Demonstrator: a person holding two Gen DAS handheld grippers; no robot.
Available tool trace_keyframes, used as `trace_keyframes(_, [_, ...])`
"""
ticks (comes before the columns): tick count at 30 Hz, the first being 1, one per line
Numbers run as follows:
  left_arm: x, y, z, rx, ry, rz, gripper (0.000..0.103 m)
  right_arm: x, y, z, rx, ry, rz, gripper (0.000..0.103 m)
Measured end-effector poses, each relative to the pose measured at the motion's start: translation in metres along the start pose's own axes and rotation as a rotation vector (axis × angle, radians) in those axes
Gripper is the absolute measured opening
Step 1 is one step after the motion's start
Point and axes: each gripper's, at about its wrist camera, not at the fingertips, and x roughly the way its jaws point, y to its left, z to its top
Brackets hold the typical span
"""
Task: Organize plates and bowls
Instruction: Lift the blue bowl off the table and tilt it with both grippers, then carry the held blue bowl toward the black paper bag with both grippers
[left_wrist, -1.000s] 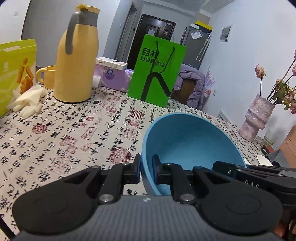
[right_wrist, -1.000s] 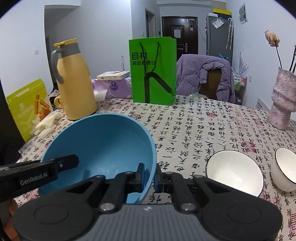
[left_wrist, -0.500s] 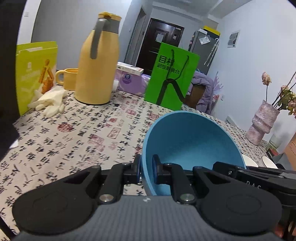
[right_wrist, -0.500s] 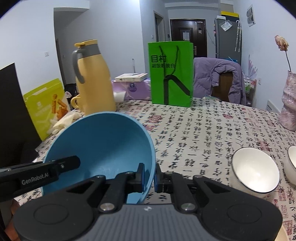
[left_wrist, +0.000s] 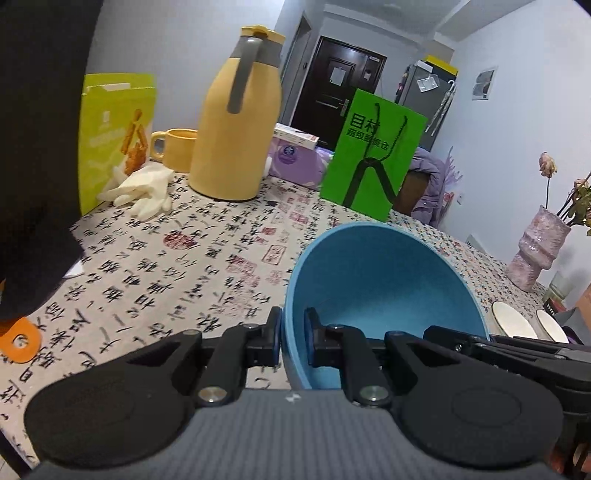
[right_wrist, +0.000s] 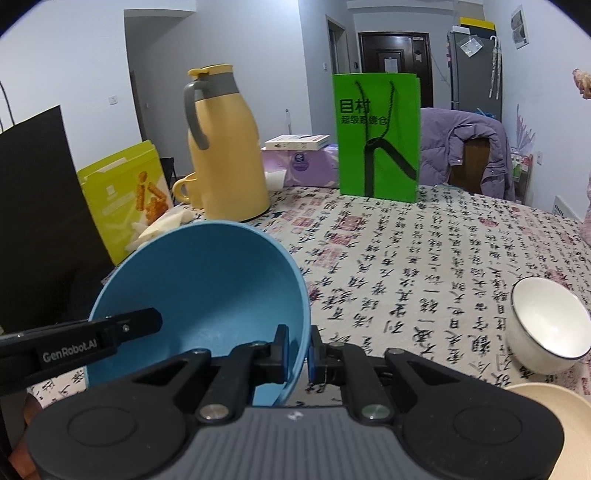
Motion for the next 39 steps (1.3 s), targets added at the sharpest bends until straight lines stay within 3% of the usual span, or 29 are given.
trace_keyframes(27, [-0.015, 0.050, -0.027, -0.064, 0.097, 0.108, 0.013, 0.027, 0.038, -0.026, -0.012, 0.127, 0.114, 0.010])
trace_keyframes(39, [-0.008, 0.053, -0.030, -0.085, 0.113, 0.115, 0.015, 0.033, 0.042, -0.030, -0.023, 0.130, 0.121, 0.013])
